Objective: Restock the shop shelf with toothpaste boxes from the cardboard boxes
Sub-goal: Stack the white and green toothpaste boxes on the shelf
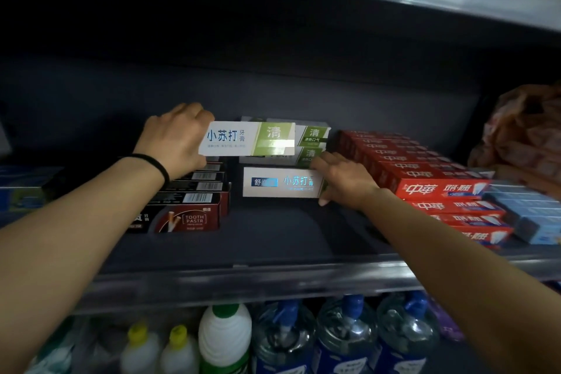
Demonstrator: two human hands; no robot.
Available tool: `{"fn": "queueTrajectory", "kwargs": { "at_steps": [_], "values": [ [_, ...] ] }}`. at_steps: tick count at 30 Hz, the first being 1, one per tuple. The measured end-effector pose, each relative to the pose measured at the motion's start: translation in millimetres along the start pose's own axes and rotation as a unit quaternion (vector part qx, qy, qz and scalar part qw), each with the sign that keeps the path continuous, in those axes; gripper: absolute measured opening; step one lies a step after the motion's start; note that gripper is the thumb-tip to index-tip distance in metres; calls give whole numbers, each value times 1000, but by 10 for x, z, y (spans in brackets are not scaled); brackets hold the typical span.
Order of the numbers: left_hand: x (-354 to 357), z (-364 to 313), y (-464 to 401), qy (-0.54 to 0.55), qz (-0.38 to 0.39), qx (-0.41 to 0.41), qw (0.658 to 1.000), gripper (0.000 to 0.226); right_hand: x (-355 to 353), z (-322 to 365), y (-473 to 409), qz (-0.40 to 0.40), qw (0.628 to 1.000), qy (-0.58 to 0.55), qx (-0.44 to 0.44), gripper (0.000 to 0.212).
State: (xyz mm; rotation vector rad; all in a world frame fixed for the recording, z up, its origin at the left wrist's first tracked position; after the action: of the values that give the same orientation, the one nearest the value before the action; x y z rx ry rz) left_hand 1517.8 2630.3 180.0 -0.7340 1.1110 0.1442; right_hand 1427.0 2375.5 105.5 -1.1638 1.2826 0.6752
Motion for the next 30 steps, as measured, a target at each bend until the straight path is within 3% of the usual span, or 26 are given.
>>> {"fn": "queueTrajectory", "kwargs": {
  "at_steps": [20,30],
  "values": [
    [166,112,-266,-4,-39,0,999,55,122,57,-551,-55,998,30,22,45],
    [267,237,-344,-11,-48,-5,999,51,227,135,-895,-47,996,51,52,45]
  ]
}}
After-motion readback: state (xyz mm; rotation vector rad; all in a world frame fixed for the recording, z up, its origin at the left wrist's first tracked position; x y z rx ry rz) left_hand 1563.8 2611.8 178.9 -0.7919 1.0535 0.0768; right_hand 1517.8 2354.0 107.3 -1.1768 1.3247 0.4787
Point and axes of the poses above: each hand's wrist, its own y-axis away from the middle knuckle, its own x-axis out of the palm, z = x × y, the point moved 6 cm from there along -y, towards the middle knuckle, and after that the axes turned 14 degrees about x, right-handed, at the moved point
